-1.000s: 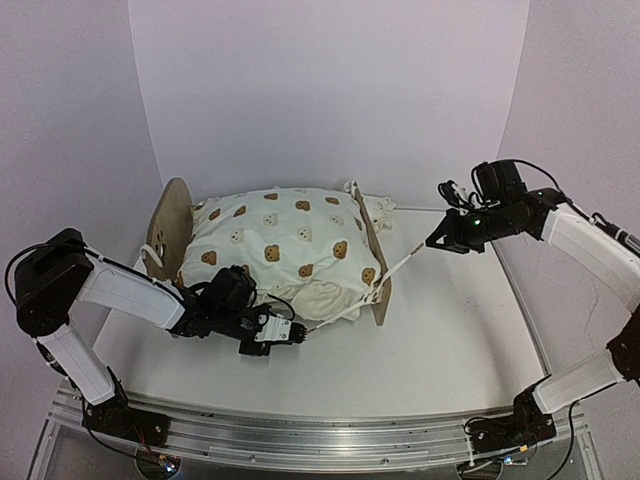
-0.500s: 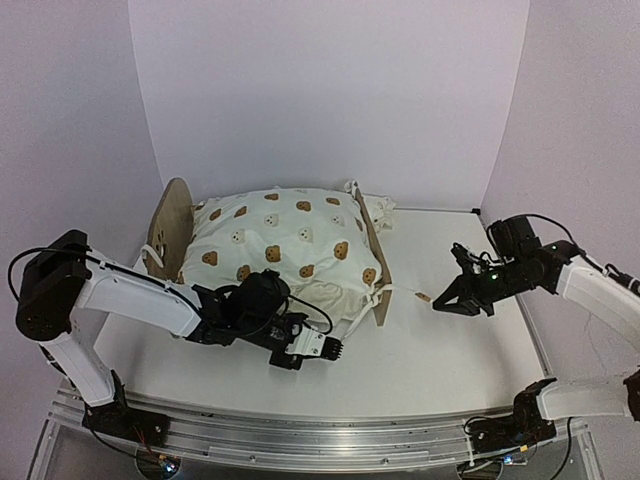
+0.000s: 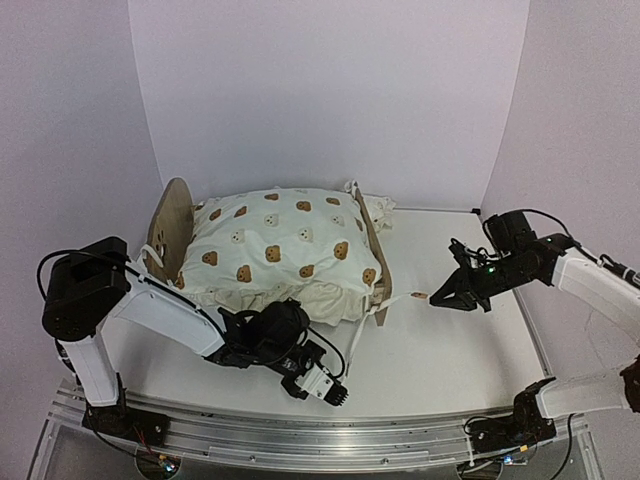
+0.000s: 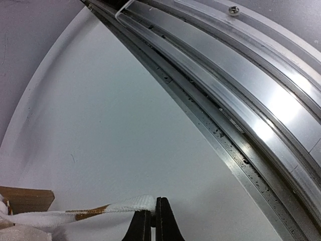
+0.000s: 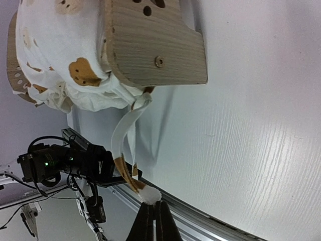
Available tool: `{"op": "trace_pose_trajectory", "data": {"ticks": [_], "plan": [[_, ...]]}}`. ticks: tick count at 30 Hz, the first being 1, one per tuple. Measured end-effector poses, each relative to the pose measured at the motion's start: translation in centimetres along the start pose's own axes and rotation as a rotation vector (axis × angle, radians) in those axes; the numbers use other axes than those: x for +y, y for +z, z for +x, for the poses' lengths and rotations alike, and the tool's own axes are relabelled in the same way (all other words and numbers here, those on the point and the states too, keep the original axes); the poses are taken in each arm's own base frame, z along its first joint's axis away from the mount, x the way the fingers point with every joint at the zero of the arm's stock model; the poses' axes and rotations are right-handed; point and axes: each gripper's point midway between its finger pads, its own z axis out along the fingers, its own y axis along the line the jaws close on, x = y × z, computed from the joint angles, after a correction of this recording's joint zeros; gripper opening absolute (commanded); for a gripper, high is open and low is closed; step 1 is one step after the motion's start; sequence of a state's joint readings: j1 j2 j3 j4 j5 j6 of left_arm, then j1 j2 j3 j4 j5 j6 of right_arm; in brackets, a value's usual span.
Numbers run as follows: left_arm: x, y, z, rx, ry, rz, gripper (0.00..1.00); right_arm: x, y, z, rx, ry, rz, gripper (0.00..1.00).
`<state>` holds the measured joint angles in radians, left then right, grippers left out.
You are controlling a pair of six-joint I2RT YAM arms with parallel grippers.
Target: Set up the pet bed
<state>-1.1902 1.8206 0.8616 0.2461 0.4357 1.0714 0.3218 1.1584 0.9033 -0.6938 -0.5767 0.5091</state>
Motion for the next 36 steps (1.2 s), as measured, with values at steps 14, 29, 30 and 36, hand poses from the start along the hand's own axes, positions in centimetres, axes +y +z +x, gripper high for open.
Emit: {"op": "trace_pose_trajectory", "data": {"ticks": [14, 29, 30, 36], "plan": [[0.4, -0.9, -1.9, -0.035, 0.055, 0.008, 0.63, -6.5, 1.7, 0.7, 0.061, 0.083, 0.214, 0.53], [15.2, -17.6, -8.5, 0.023, -0.264, -0.355, 0.82, 2.4, -0.4, -9.5, -0.154, -0.194, 0.300, 0.64], [16.0, -19.0, -6.6, 0.053, -0.331, -0.393, 0.82, 4.1, 0.0, -10.1, -0.164, -0.239, 0.286, 0.65], [17.9, -26.1, 2.9, 0.197, -0.639, -0.624, 0.83, 8.6, 2.9, -12.2, -0.174, -0.359, 0.277, 0.65]]}}
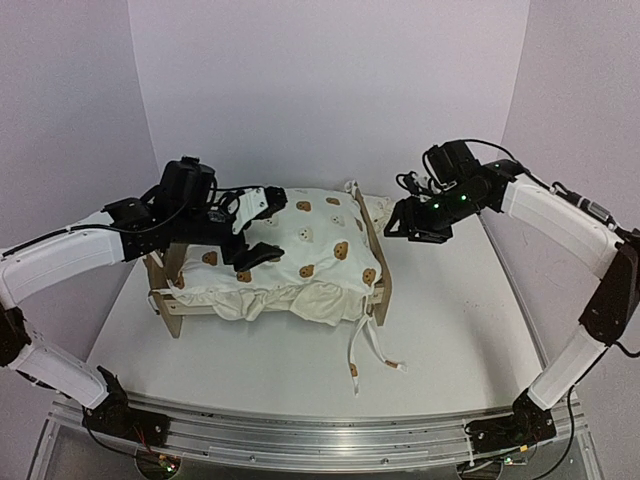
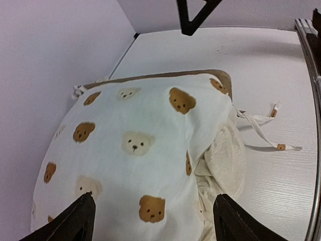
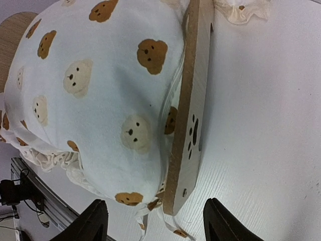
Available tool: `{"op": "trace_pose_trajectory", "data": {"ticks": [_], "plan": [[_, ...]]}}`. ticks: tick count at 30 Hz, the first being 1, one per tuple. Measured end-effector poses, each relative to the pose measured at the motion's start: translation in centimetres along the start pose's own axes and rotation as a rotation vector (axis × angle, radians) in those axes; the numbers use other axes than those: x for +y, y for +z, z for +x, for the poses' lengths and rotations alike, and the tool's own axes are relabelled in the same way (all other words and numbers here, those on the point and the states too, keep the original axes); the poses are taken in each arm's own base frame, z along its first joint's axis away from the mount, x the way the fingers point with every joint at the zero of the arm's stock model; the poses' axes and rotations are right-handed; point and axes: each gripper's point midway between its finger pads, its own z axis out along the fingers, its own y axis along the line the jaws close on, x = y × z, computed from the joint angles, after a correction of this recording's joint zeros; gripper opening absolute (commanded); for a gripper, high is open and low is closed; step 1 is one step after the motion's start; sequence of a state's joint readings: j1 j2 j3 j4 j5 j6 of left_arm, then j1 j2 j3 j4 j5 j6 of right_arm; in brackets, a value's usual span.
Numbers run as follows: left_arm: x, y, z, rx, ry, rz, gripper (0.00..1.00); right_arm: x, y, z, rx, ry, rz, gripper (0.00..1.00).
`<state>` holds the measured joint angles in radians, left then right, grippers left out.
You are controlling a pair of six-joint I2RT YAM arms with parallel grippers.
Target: Set up the pet bed
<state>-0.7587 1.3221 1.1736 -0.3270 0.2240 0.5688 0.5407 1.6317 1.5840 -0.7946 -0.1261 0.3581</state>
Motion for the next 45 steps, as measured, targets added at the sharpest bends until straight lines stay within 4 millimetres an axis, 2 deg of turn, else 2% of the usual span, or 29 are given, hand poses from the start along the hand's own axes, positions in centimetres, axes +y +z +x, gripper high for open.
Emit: {"op": "trace_pose_trajectory", "data": {"ticks": [6, 11, 13, 17, 22, 24, 25, 26, 29, 30, 31, 34, 39, 41, 42, 43, 45], "plan": [[4.3, -3.5, 3.8, 0.051, -0.197, -0.171, 0.80, 1.3, 1.5, -0.8, -0.031, -0.050, 0.044, 0.62], [6.2, -6.1, 9.4, 0.128, -0.340, -0.305, 0.76, 2.0, 3.2, -0.4, 0.000, -0.034, 0.022, 0.56], [6.1, -6.6, 11.7, 0.181, -0.385, -0.329, 0.75, 2.2, 4.4, 0.2, 0.032, -0.019, 0.007, 0.56], [4.5, -6.4, 14.2, 0.240, -0.422, -0.308, 0.75, 2.7, 6.7, 1.7, 0.087, -0.008, 0.010, 0.56], [2.7, -6.5, 16.5, 0.285, -0.429, -0.294, 0.76, 4.0, 8.7, 3.6, 0.129, -0.023, 0.025, 0.55], [2.2, -6.5, 17.4, 0.304, -0.422, -0.293, 0.75, 3.9, 9.7, 4.2, 0.144, -0.029, 0.046, 0.46], [2.0, -6.4, 17.8, 0.314, -0.416, -0.290, 0.68, 3.7, 10.2, 4.5, 0.151, -0.031, 0.059, 0.39], [1.8, -6.4, 18.1, 0.321, -0.411, -0.285, 0.56, 3.5, 10.7, 4.6, 0.155, -0.035, 0.074, 0.32], [1.3, -6.2, 18.5, 0.333, -0.395, -0.269, 0.17, 2.4, 11.8, 4.8, 0.160, -0.042, 0.124, 0.12], [1.3, -6.2, 18.5, 0.333, -0.389, -0.267, 0.07, 2.2, 12.0, 4.6, 0.153, -0.042, 0.137, 0.08], [1.3, -6.2, 18.5, 0.333, -0.384, -0.264, 0.01, 2.0, 12.1, 4.3, 0.146, -0.042, 0.148, 0.05], [1.3, -6.3, 17.8, 0.321, -0.371, -0.245, 0.00, 2.0, 12.0, 3.0, 0.114, -0.049, 0.163, 0.00], [1.1, -6.3, 15.0, 0.240, -0.373, -0.177, 0.00, 1.2, 11.7, 0.4, 0.066, -0.050, 0.175, 0.01], [0.7, -6.3, 14.3, 0.212, -0.385, -0.147, 0.00, 0.9, 11.6, -0.3, 0.060, -0.051, 0.177, 0.07], [0.5, -6.3, 14.1, 0.206, -0.392, -0.134, 0.01, 0.7, 11.6, -0.5, 0.059, -0.051, 0.177, 0.13], [0.3, -6.3, 14.0, 0.202, -0.397, -0.124, 0.03, 0.6, 11.5, -0.7, 0.058, -0.052, 0.175, 0.20], [0.3, -6.3, 13.7, 0.197, -0.402, -0.113, 0.16, 0.5, 11.3, -0.9, 0.059, -0.056, 0.173, 0.33]]}}
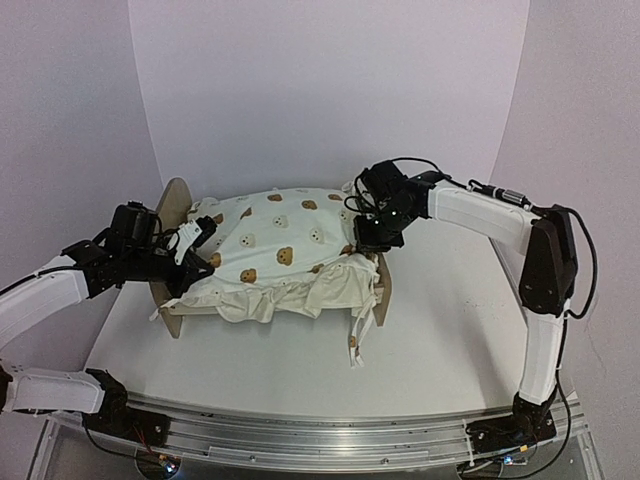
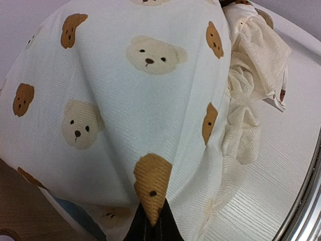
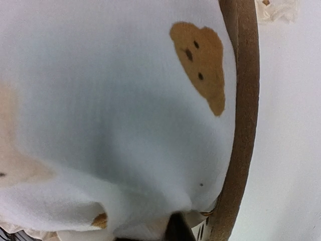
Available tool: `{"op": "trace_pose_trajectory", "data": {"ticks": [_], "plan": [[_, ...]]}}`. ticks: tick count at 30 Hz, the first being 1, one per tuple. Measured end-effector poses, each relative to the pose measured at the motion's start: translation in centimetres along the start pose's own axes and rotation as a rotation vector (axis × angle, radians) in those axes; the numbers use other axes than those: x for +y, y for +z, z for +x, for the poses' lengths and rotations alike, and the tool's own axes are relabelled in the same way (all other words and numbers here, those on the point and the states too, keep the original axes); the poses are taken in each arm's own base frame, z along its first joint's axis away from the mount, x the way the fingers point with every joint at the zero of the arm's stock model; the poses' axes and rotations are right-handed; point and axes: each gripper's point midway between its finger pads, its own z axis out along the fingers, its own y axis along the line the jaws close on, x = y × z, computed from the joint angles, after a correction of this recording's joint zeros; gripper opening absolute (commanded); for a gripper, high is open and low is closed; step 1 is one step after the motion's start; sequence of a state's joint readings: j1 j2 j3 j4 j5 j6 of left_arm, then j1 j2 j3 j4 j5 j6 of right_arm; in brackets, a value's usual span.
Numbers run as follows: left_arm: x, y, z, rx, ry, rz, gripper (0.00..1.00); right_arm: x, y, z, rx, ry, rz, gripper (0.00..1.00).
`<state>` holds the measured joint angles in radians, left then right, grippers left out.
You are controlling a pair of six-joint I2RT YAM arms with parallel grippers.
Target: Set up the pet bed
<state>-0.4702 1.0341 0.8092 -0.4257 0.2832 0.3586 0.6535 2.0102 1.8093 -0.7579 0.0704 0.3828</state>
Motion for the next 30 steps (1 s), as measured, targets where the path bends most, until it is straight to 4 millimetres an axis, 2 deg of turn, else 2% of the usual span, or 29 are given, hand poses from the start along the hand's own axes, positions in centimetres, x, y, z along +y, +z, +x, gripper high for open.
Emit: {"op": "trace_pose_trajectory", "data": {"ticks": [2, 6, 11, 14, 17, 20, 26, 30], "plan": [[0.0, -0.3, -0.5, -0.006, -0.003, 0.008, 0.32, 0.0, -0.1, -0.1, 0.003, -0.004, -0.009, 0.45], [0.0, -1.4, -2.9, -0.051, -0.017, 0.021, 0.47, 0.1, -1.2, -0.1, 0.013, -0.004, -0.044, 0.51], [0.8, -3.8, -7.3, -0.143, -0.040, -0.001, 0.59, -0.5, -5.8, -0.5, -0.063, 0.021, -0.037, 0.52], [2.7, -6.2, -10.8, -0.228, -0.062, -0.070, 0.66, -1.5, -8.3, -0.4, -0.113, 0.042, -0.005, 0.53], [5.7, -8.5, -13.0, -0.292, -0.095, -0.202, 0.72, -2.1, -8.4, -0.2, -0.116, 0.054, 0.024, 0.53], [8.8, -9.5, -12.6, -0.282, -0.136, -0.339, 0.77, -2.6, -6.3, 0.4, -0.071, 0.056, 0.054, 0.50], [14.1, -9.3, -9.0, -0.169, -0.240, -0.534, 0.85, -4.3, -0.5, 2.0, 0.047, 0.067, 0.123, 0.42], [15.9, -8.1, -6.2, -0.068, -0.301, -0.570, 0.86, -5.0, 0.6, 2.4, 0.079, 0.089, 0.128, 0.40]]}}
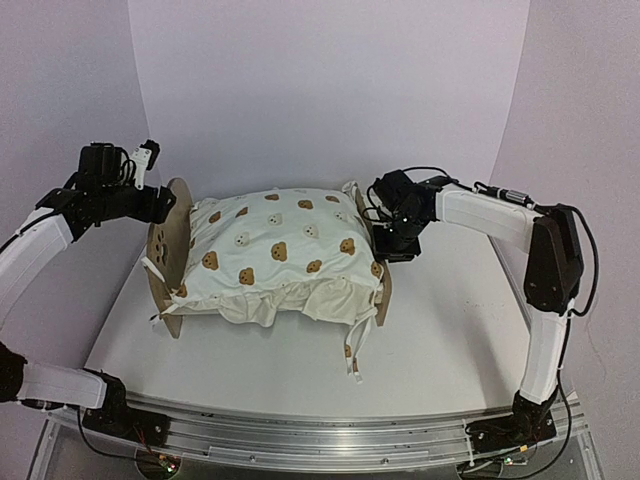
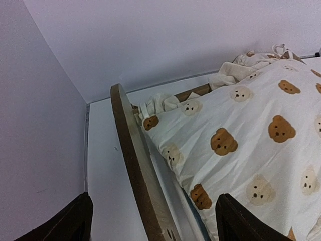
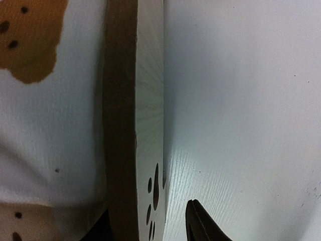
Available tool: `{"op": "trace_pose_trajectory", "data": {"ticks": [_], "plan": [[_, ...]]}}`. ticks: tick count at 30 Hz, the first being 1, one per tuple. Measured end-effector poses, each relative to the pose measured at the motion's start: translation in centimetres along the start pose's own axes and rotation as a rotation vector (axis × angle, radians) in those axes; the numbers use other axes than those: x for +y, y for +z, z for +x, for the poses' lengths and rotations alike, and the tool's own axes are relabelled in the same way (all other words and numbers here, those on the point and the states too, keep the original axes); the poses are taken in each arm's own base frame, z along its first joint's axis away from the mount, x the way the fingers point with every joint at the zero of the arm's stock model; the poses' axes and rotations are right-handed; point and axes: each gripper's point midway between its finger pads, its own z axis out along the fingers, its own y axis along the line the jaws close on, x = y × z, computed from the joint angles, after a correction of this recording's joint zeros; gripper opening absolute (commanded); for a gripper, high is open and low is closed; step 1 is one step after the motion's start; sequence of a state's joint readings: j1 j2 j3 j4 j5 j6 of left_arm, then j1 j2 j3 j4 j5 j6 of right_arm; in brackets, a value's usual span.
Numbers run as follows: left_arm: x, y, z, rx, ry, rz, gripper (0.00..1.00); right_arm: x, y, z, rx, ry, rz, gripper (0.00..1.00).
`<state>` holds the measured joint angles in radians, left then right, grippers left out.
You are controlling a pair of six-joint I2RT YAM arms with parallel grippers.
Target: Set up the pet bed
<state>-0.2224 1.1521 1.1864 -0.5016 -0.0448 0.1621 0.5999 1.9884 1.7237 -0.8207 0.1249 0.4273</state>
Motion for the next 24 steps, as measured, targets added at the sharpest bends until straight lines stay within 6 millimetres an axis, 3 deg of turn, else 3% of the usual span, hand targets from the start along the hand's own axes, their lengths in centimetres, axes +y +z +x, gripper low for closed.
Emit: {"op": "trace_pose_trajectory", "data": {"ticks": [3, 7, 12, 15, 19, 24], "plan": [[0.4, 1.1, 1.6, 0.063, -0.010, -0.011, 0.82, 0.0, 0.1, 0.1, 0.001, 0.002, -0.001, 0.40], [0.1, 2.5, 3.1, 0.118, -0.007, 0.005, 0.68, -0.1, 0.4, 0.2, -0.005, 0.004, -0.004, 0.40], [-1.9, 3.4, 4.4, 0.154, -0.023, 0.123, 0.59, -0.6, 0.1, 0.8, -0.019, 0.008, -0.005, 0.42], [-3.4, 3.1, 4.1, 0.139, -0.043, 0.222, 0.57, -2.3, -0.8, 1.6, -0.015, 0.021, 0.024, 0.46], [-6.0, 2.8, 3.8, 0.128, -0.039, 0.343, 0.55, -4.8, -3.5, 2.3, -0.039, 0.038, 0.062, 0.54], [-9.2, 3.3, 3.3, 0.131, -0.017, 0.430, 0.55, -6.4, -9.4, 1.6, -0.160, 0.050, 0.070, 0.62]]}}
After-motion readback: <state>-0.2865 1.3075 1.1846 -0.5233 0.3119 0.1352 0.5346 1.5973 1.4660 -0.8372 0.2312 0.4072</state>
